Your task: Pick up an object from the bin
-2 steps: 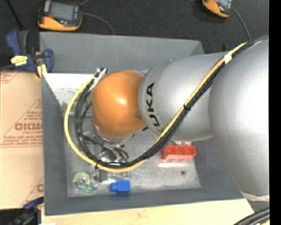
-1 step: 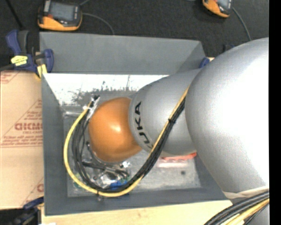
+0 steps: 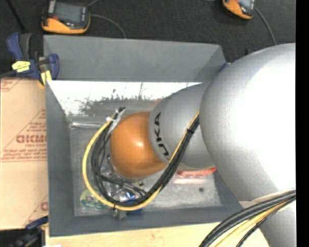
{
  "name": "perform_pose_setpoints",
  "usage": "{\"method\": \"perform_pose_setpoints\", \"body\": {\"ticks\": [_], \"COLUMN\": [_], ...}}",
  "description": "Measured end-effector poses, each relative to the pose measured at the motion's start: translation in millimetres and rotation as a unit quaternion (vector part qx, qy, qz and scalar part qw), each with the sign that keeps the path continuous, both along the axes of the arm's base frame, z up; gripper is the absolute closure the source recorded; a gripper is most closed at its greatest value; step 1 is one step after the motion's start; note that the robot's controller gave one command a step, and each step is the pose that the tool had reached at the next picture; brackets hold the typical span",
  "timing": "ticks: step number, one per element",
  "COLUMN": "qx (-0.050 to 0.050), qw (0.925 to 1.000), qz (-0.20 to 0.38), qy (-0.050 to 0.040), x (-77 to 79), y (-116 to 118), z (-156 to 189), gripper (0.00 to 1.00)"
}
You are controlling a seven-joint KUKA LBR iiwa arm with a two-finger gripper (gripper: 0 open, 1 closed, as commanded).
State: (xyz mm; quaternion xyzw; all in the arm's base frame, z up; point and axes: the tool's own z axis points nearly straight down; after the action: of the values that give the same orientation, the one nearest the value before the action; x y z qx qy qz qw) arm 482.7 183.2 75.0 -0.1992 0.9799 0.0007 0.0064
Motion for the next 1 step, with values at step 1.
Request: {"method": "perform_pose_setpoints", "body": {"ticks": [1], "qx": [0.0], "qw": [1.0], "qz": [-0.001], "qy": [0.0043], "x": [-3.2], "y": [0.6], "z": [-1.5], "gripper": [1.0]}}
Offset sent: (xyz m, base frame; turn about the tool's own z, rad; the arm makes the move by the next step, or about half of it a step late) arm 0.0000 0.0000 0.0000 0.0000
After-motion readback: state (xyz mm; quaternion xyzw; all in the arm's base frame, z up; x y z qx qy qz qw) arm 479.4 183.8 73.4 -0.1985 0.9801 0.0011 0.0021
